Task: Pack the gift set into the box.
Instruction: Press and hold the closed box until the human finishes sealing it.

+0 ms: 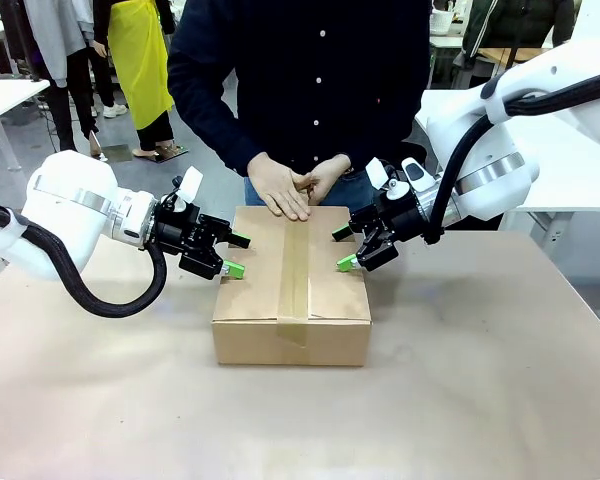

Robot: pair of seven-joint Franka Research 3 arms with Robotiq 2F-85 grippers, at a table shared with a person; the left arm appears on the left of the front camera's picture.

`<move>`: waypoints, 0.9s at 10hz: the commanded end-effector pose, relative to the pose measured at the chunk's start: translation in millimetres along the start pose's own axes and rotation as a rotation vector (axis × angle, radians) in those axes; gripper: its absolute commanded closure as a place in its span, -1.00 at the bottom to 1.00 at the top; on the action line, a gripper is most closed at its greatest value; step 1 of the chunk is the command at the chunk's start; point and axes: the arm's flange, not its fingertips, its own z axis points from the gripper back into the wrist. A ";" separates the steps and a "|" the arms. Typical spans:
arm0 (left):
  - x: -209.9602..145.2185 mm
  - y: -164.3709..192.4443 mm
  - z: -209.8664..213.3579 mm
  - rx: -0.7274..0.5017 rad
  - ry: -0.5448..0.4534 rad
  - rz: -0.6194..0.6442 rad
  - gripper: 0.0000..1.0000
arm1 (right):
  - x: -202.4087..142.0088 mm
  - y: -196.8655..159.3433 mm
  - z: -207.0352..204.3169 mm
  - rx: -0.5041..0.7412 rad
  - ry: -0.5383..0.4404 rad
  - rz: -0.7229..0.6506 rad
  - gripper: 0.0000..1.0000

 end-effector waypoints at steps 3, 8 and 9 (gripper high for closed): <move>-1.6 -1.3 0.4 -0.002 -0.002 0.004 -1.00 | -2.4 2.2 -2.1 -0.006 0.011 -0.003 -1.00; -1.6 -1.3 0.4 -0.002 -0.002 0.004 -1.00 | -2.4 2.2 -2.1 -0.006 0.011 -0.003 -1.00; -1.6 -1.3 0.4 -0.002 -0.002 0.004 -1.00 | -2.4 2.2 -2.1 -0.006 0.011 -0.003 -1.00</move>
